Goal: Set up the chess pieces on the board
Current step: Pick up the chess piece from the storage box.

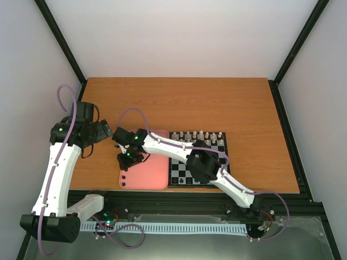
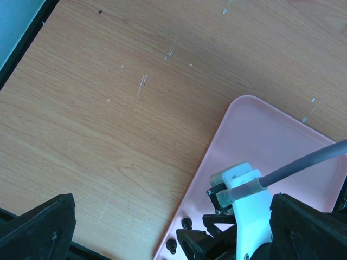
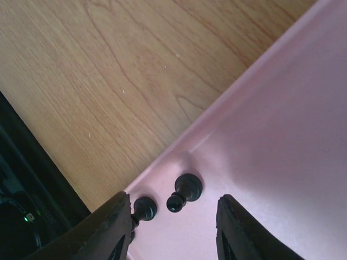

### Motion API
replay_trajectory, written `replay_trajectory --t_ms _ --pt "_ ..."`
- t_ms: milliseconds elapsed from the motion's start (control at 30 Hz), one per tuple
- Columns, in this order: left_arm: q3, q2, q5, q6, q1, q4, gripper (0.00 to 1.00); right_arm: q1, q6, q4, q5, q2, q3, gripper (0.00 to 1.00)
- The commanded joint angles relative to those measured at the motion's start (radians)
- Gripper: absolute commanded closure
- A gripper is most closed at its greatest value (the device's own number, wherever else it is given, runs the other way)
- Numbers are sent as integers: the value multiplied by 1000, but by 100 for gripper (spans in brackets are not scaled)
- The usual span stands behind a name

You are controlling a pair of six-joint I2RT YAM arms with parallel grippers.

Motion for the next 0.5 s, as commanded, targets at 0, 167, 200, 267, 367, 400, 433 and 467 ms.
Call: replay_trajectory --t_ms 0,167,200,267,367,400,433,467 --pt "15 -19 2 6 3 -8 0 3 4 -19 -17 32 39 59" --pt "9 -18 -1 12 4 -7 0 5 8 -31 -30 57 59 63" --pt "9 -18 -2 13 5 -8 0 5 9 -32 -32 60 62 64" --pt "9 -18 1 15 4 -6 0 5 11 -32 -32 63 67 65" --pt "6 -16 4 18 4 -3 0 5 13 -32 -32 65 68 67" --pt "6 -17 3 18 3 -3 0 5 14 -33 -33 67 67 68" --pt "5 -17 3 20 4 -3 0 5 15 -35 -33 67 67 70" --pt "3 -16 3 20 5 -3 0 5 15 -36 -33 68 67 71"
